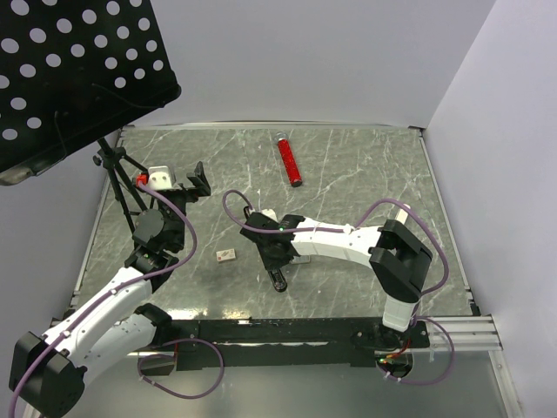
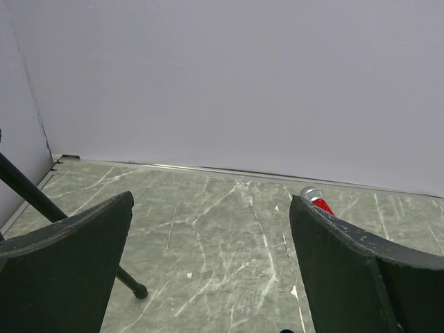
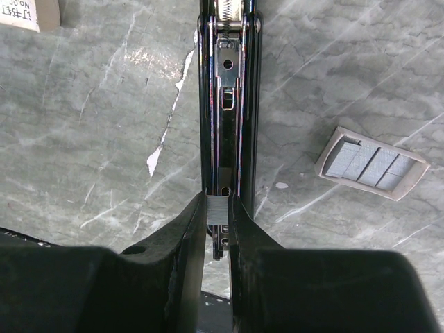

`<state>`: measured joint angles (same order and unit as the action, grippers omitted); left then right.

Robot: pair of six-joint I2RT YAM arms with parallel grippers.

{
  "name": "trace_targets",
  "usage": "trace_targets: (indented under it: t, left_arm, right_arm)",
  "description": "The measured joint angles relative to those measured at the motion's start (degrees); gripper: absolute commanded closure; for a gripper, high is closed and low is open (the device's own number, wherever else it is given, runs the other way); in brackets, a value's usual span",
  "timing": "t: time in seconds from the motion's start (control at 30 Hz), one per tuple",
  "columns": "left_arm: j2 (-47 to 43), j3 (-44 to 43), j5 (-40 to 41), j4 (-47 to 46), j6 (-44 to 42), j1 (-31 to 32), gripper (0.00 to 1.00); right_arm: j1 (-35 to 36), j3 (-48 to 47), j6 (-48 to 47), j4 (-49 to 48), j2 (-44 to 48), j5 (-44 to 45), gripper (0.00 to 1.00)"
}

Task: Load the staples into the stapler

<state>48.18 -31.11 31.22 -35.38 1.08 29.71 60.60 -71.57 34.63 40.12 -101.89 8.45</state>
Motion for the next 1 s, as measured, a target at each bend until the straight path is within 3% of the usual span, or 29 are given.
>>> trace_targets:
  t: [1.0]
  left_arm:
    - [0.0, 0.0, 0.0, 0.0, 0.0, 0.0, 0.01]
  right_arm:
    - [0.0, -0.2, -0.4, 0.2, 2.3, 2.6, 0.90]
